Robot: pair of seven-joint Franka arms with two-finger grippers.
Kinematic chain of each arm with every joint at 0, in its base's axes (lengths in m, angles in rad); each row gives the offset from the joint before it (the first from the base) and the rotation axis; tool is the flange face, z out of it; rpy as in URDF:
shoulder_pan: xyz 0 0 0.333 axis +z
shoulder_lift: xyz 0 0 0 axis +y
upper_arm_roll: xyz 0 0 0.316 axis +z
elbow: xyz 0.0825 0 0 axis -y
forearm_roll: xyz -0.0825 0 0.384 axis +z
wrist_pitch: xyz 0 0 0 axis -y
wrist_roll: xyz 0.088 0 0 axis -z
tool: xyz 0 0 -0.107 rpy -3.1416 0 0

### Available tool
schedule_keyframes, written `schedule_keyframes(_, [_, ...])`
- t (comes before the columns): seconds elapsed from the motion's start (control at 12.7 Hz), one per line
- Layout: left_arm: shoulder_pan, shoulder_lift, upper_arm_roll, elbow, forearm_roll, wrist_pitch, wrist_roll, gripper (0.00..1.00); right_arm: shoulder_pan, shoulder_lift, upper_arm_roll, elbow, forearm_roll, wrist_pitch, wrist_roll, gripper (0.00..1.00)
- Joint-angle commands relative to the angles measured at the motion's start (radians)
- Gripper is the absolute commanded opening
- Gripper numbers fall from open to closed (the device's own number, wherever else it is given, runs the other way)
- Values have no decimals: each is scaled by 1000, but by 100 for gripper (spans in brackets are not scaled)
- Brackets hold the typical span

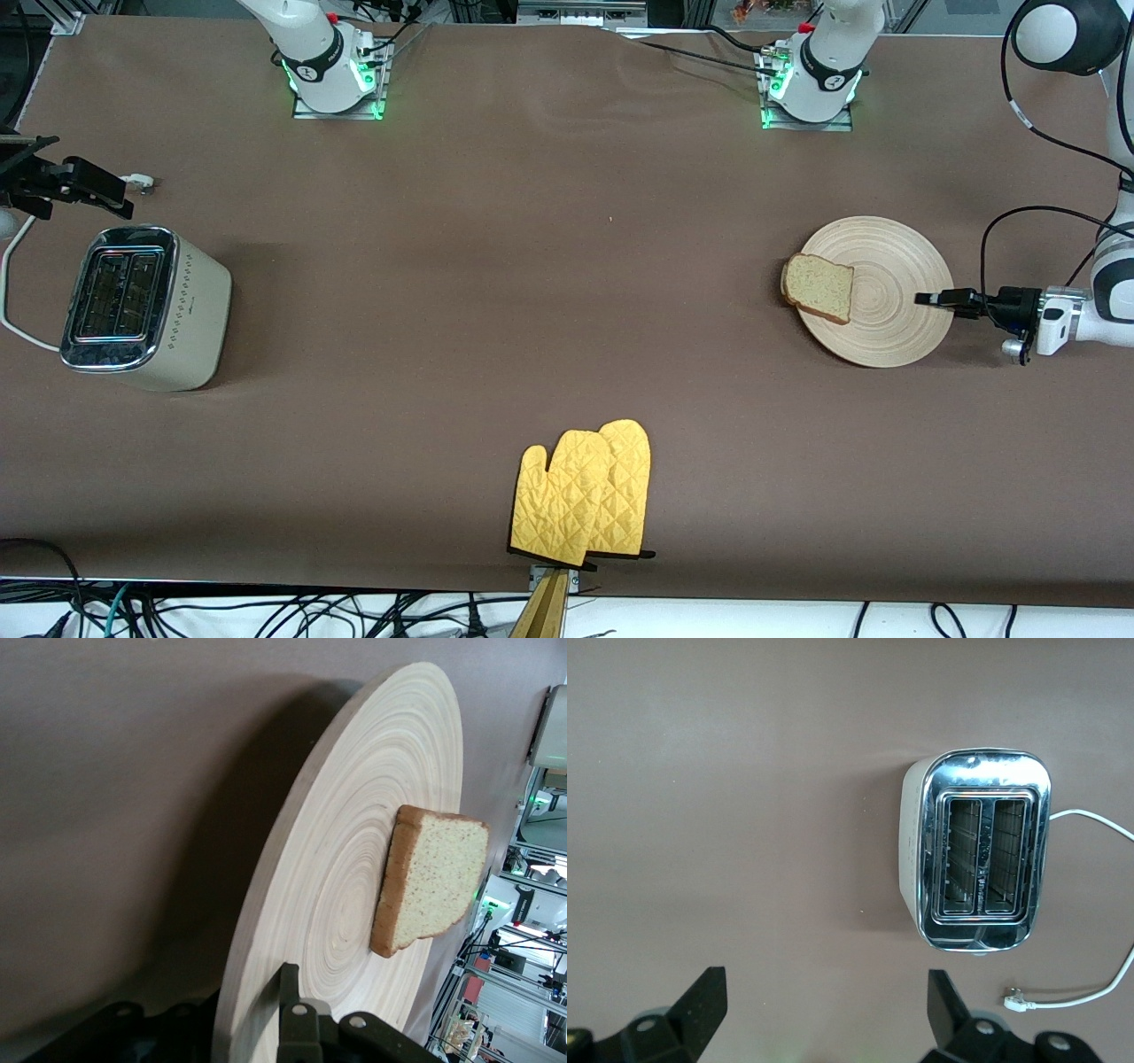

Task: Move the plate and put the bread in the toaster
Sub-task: 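Push the wooden plate with bread toward the table center with the left gripper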

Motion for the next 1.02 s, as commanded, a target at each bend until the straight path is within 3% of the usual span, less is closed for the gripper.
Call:
schedule_keyframes(0.0, [0, -18, -27, 7, -83, -53, 4, 0, -5, -5, 0, 3, -13, -10, 6, 100])
schedule_keyframes(0.39, [-20, -64, -81, -8, -165, -87, 0, 0, -8, 0, -4, 3, -13, -6, 7, 100])
schedule_keyframes(0.79, [-319, -185, -79, -63, -402, -61, -191, 0, -8, 3, -4, 4, -14, 3, 15, 100])
schedule_keyframes(0.94, [-480, -235, -76, -92, -485, 69, -302, 0, -9, 5, -4, 4, -16, 3, 15, 100])
